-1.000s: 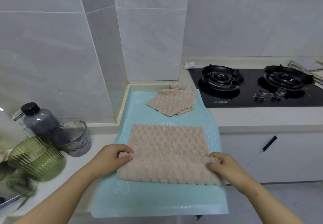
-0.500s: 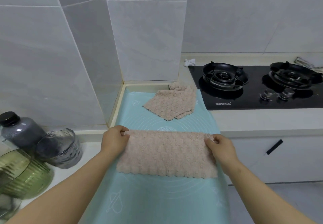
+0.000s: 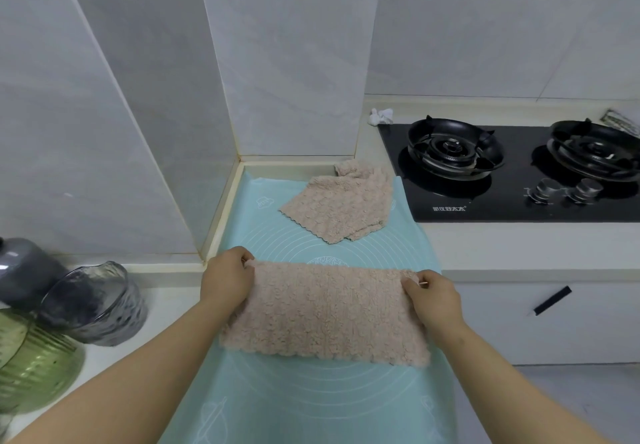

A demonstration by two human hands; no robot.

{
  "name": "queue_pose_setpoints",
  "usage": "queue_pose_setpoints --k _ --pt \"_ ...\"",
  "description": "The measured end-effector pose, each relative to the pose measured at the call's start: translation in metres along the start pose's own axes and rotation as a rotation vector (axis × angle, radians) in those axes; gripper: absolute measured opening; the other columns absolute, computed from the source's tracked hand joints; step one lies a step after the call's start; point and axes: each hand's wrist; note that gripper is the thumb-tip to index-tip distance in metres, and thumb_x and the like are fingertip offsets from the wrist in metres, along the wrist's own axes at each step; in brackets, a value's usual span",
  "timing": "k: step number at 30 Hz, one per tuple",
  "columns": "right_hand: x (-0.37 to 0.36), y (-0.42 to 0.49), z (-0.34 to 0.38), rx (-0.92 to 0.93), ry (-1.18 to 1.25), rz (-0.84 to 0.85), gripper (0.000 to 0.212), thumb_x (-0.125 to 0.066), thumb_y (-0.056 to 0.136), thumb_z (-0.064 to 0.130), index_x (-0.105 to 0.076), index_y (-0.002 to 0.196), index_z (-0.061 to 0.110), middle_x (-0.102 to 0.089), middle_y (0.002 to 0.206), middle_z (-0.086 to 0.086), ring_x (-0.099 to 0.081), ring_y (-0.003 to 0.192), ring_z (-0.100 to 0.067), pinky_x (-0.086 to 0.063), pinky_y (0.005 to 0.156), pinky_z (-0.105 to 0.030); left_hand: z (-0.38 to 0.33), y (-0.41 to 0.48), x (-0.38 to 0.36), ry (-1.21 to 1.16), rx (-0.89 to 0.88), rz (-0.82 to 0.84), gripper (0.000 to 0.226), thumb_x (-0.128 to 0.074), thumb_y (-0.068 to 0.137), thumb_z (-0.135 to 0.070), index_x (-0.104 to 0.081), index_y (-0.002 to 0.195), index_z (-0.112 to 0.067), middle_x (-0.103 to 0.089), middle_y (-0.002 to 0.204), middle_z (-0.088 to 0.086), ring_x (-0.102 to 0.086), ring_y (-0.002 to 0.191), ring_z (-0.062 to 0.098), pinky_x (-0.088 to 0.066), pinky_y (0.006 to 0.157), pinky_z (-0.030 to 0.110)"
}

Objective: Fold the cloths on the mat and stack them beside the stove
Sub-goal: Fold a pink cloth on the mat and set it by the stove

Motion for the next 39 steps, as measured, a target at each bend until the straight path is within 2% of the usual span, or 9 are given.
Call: queue_pose_setpoints --k 8,14,16,18,21,28,33,36,39 --pt "-0.005 -0.010 0.004 0.009 -0.048 -0.023 0.012 -0.052 0.092 0.022 -0.055 0.092 0.010 -0.056 0.079 -0.002 -0.050 0.070 -0.018 -0.037 0.061 -0.028 0.005 -0.002 -0.009 0.196 -0.153 -0.055 0.022 -0.042 0.094 -0.012 -0.058 0.108 -0.008 -0.061 0.092 0.008 -0.055 0.076 0.023 -0.046 0.063 0.034" --pt "-0.001 -0.022 -0.004 -0.053 -0.068 0.015 0.047 -0.060 0.088 0.033 -0.044 0.125 0.009 -0.058 0.098 -0.008 -0.058 0.083 -0.022 -0.042 0.070 -0.030 -0.005 -0.045 -0.019 0.264 -0.537 -0.118 0.050 -0.036 0.088 -0.031 -0.052 0.127 -0.005 -0.062 0.124 0.008 -0.062 0.107 0.030 -0.053 0.081 0.040" --pt "-0.001 -0.025 -0.007 -0.091 -0.108 0.057 0.052 -0.060 0.086 0.040 -0.043 0.125 0.011 -0.060 0.107 -0.010 -0.059 0.091 -0.025 -0.046 0.075 -0.032 -0.010 -0.061 -0.027 0.277 -0.507 0.103 0.083 -0.004 0.082 -0.060 -0.028 0.146 -0.013 -0.030 0.152 0.001 -0.026 0.142 0.024 -0.026 0.112 0.041" --pt "0.000 -0.028 -0.008 -0.111 -0.133 0.079 0.054 -0.061 0.083 0.045 -0.043 0.122 0.012 -0.060 0.108 -0.009 -0.059 0.093 -0.025 -0.047 0.076 -0.033 -0.007 -0.066 -0.034 0.313 -0.439 0.233 0.113 0.028 0.059 -0.079 -0.005 0.150 -0.023 0.000 0.158 -0.006 0.004 0.146 0.019 0.004 0.115 0.038" --pt "0.002 -0.034 -0.007 -0.114 -0.156 0.092 0.055 -0.062 0.081 0.050 -0.042 0.118 0.014 -0.060 0.107 -0.007 -0.059 0.094 -0.024 -0.049 0.080 -0.037 -0.005 -0.069 -0.041 0.408 -0.424 0.258 0.126 0.044 0.044 -0.074 -0.003 0.150 -0.026 0.003 0.159 -0.005 0.008 0.146 0.020 0.013 0.112 0.039" --pt "0.009 -0.053 -0.011 -0.091 -0.202 0.144 0.042 -0.065 0.082 0.043 -0.040 0.103 0.017 -0.052 0.104 -0.003 -0.055 0.091 -0.020 -0.046 0.074 -0.033 -0.016 -0.073 -0.040 0.441 -0.490 0.177 0.077 0.002 0.094 -0.054 -0.059 0.125 -0.019 -0.062 0.127 0.003 -0.059 0.117 0.027 -0.049 0.089 0.051" --pt "0.015 -0.061 -0.016 -0.073 -0.179 0.160 0.034 -0.065 0.083 0.035 -0.043 0.097 0.015 -0.055 0.091 -0.001 -0.053 0.082 -0.018 -0.040 0.065 -0.029 -0.029 -0.096 -0.049 0.329 -0.623 0.281 0.088 0.024 0.065 -0.070 0.002 0.146 -0.043 -0.001 0.159 -0.007 -0.002 0.146 0.021 -0.006 0.116 0.042" --pt "0.015 -0.065 -0.017 -0.080 -0.156 0.156 0.028 -0.065 0.082 0.033 -0.043 0.087 0.017 -0.055 0.084 0.001 -0.051 0.076 -0.015 -0.040 0.065 -0.028 -0.029 -0.100 -0.056 0.428 -0.617 0.327 0.104 0.035 0.051 -0.076 0.005 0.145 -0.045 0.011 0.158 -0.008 0.014 0.145 0.021 0.011 0.114 0.042" --pt "0.013 -0.069 -0.018 -0.088 -0.178 0.137 0.025 -0.064 0.082 0.033 -0.044 0.081 0.018 -0.055 0.083 0.002 -0.052 0.077 -0.016 -0.041 0.067 -0.029 -0.028 -0.101 -0.059 0.468 -0.582 0.333 0.075 0.012 0.076 -0.073 0.006 0.146 -0.044 0.013 0.158 -0.007 0.017 0.144 0.021 0.013 0.115 0.044"
Point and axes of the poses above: each hand's wrist, its own y-axis towards the middle knuckle, its own x-axis out of the back of the hand, z = x × y
